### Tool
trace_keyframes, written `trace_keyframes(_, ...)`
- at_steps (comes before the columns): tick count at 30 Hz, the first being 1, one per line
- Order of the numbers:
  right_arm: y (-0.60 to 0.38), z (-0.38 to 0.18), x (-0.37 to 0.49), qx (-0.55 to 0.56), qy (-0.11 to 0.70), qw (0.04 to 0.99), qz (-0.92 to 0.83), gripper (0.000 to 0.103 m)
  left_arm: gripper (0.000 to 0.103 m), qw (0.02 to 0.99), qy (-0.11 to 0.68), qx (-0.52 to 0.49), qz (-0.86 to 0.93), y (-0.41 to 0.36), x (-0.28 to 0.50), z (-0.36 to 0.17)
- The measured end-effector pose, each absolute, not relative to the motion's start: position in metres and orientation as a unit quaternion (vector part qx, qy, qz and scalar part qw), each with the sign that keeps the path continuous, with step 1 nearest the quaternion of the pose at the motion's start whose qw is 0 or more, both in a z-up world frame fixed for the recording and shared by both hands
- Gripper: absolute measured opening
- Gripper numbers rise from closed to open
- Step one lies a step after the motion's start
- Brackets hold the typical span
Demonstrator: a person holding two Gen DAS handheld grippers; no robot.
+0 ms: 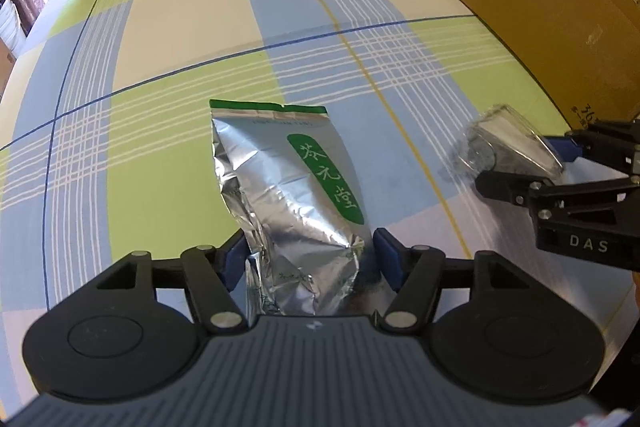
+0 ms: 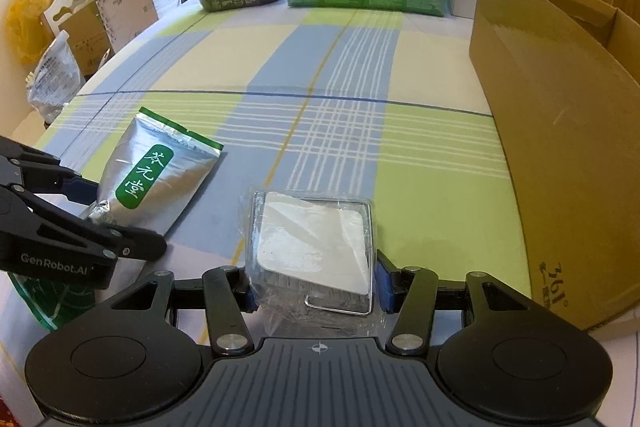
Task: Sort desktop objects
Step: 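Lift and carry the foil packet and plastic container with both tools over the box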
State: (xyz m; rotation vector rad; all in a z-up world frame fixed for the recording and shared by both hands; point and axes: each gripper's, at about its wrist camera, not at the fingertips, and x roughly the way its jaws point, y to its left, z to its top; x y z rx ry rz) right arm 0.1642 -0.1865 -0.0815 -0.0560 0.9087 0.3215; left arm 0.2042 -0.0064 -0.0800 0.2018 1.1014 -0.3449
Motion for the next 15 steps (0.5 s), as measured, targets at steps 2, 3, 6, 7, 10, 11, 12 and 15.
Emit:
trace_keyframes(2, -0.183, -0.083, 0.164, -0.036, 0.434, 0.887, 0.155, 0.049, 0.054, 0.833, 0.518, 0.105, -0.166, -0.010, 0.203, -0.080)
trace_keyframes(3, -0.183, -0.083, 0.164, -0.037, 0.433, 0.887, 0.155, 0.049, 0.053, 0.832, 0.517, 0.108, -0.168, -0.011, 0.203, -0.080)
trace_keyframes(6, -0.183, -0.082, 0.162, -0.034, 0.432, 0.889, 0.149, 0.049, 0.047, 0.834, 0.515, 0.105, -0.170, -0.010, 0.201, -0.077)
trace_keyframes(7, -0.184, -0.081, 0.162, -0.034, 0.430, 0.890, 0.146, 0.049, 0.044, 0.835, 0.514, 0.102, -0.170, -0.009, 0.201, -0.075)
trace_keyframes(10, -0.186, -0.077, 0.158, -0.034, 0.422, 0.894, 0.144, 0.049, 0.043, 0.839, 0.508, 0.092, -0.171, -0.008, 0.197, -0.069)
trace_keyframes(11, -0.187, -0.075, 0.156, -0.034, 0.419, 0.896, 0.144, 0.049, 0.043, 0.840, 0.506, 0.093, -0.172, -0.009, 0.196, -0.067)
trace_keyframes(12, -0.187, -0.073, 0.154, -0.033, 0.417, 0.897, 0.143, 0.049, 0.043, 0.841, 0.504, 0.094, -0.173, -0.010, 0.195, -0.066)
trace_keyframes(15, -0.190, -0.064, 0.144, -0.025, 0.412, 0.899, 0.143, 0.049, 0.043, 0.843, 0.500, 0.091, -0.176, -0.014, 0.187, -0.061)
